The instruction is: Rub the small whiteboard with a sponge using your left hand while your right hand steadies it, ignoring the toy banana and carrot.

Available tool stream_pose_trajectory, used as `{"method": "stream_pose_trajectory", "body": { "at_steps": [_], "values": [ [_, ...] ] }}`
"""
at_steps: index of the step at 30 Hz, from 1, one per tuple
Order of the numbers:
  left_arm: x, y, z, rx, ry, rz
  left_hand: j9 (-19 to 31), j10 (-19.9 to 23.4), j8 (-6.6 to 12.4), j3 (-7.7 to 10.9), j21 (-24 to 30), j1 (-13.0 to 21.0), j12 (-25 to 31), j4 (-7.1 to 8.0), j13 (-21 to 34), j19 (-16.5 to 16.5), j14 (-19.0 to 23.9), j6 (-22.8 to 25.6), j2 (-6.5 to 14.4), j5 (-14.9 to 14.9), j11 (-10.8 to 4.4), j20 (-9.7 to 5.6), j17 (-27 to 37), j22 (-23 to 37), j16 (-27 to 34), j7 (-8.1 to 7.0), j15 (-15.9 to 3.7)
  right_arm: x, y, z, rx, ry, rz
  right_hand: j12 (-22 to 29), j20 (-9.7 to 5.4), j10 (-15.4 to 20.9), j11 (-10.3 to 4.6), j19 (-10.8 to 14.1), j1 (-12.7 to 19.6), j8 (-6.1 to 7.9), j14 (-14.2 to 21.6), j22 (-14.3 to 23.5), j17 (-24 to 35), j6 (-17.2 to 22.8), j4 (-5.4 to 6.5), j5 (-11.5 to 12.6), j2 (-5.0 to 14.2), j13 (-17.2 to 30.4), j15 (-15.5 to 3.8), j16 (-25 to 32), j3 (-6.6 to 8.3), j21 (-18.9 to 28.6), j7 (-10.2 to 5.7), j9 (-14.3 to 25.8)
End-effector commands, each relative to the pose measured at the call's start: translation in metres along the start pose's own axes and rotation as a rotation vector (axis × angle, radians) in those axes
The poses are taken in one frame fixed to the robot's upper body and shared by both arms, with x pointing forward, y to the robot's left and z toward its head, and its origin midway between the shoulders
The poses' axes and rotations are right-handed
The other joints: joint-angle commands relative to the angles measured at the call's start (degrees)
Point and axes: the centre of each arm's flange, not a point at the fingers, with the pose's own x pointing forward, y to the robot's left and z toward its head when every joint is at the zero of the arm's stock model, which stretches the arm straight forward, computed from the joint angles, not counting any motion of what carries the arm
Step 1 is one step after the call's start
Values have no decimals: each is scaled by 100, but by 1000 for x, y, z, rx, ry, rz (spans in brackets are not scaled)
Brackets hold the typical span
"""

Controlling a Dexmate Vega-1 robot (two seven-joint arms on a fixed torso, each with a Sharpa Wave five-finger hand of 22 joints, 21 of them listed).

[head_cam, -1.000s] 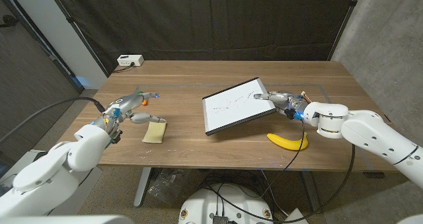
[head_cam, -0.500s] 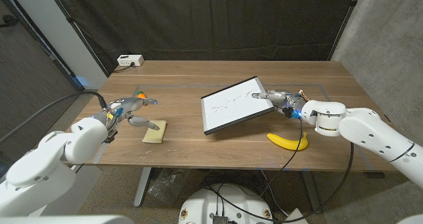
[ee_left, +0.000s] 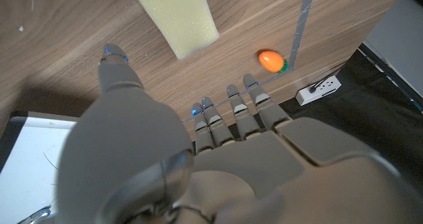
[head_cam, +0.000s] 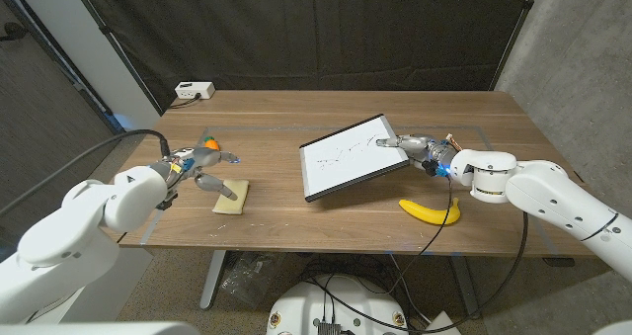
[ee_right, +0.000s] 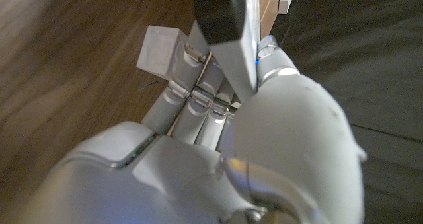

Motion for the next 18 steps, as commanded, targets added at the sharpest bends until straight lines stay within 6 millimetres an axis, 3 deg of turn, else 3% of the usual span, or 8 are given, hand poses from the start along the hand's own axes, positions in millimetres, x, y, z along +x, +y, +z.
{"method": "stream_pose_trajectory", "body": {
  "at_steps": [1, 10, 18],
  "values": [
    [6, 13, 7, 146, 0, -89, 24, 40, -5, 12, -12, 20, 14, 6, 9, 39, 34, -10, 19, 16, -9, -41, 7, 20, 26, 7, -631, 5, -1, 1, 7, -15, 11, -8, -37, 60, -11, -49, 594, -5, 260, 11, 16, 63, -16, 33, 591, 19, -270, 20, -24, 53, -18, 21],
    [-3, 1, 9, 309, 11, 48, 26, 23, -21, -19, -20, 26, 4, 32, 9, 61, 43, -50, 23, 14, -8, -58, 5, 20, 26, 2, -645, 6, -1, 1, 13, -21, 8, -30, -38, 55, 3, -81, 598, -20, 262, -1, 27, 47, -17, 36, 596, 21, -271, 32, -28, 77, -13, 26],
    [-7, -6, 7, 334, 20, 87, 26, 84, 18, -51, -29, 24, 22, 51, 9, 77, 100, 44, 10, 12, -10, -69, 3, 19, 43, -36, -712, 3, 1, 1, 10, -28, 2, -42, -37, 71, 6, -100, 604, -25, 253, 5, 24, 53, -21, 38, 597, 23, -271, 30, -31, 119, -16, 30]
  ]
}}
